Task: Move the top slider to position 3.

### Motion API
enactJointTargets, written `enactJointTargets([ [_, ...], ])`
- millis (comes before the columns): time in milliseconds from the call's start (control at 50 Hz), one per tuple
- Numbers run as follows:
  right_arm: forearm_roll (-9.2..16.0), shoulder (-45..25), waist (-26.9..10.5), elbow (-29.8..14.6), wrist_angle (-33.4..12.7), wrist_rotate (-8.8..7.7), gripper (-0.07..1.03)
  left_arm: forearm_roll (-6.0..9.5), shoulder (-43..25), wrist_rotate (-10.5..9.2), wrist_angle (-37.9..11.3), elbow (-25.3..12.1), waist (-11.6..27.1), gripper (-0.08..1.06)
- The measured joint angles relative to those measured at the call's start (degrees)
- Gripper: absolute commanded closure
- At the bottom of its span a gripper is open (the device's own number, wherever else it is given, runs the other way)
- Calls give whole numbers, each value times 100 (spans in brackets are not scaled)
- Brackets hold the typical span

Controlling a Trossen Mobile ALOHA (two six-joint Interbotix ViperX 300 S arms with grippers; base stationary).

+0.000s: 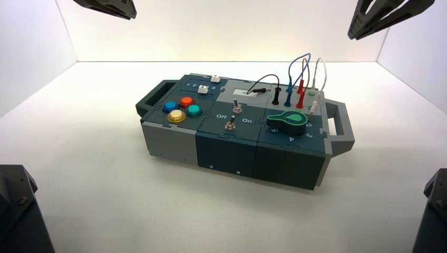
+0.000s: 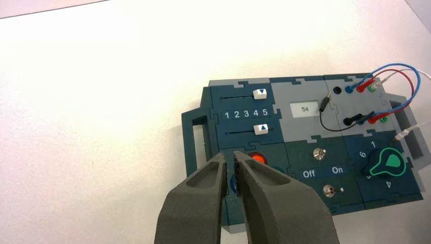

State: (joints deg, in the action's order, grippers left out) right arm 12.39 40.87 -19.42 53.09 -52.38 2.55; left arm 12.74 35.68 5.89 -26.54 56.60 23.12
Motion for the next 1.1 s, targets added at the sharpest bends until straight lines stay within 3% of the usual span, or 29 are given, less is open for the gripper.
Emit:
enactJointTargets([
  [240, -9, -9, 0, 0, 18, 0, 85, 0, -18, 0, 9, 0, 9, 89],
  [400, -18, 0, 0, 0, 26, 0, 84, 0, -79, 9, 123, -18, 44, 97],
  [620, -35, 0, 0, -9, 35, -18, 84, 0, -870, 79, 343, -598, 404, 100],
  [760, -35, 9, 0, -18, 35, -18, 84, 0, -1837, 79, 352, -1099, 668, 100],
  [1100, 9, 237, 0, -26, 149, -18, 84, 0, -3015, 88, 369, -1644, 923, 100],
])
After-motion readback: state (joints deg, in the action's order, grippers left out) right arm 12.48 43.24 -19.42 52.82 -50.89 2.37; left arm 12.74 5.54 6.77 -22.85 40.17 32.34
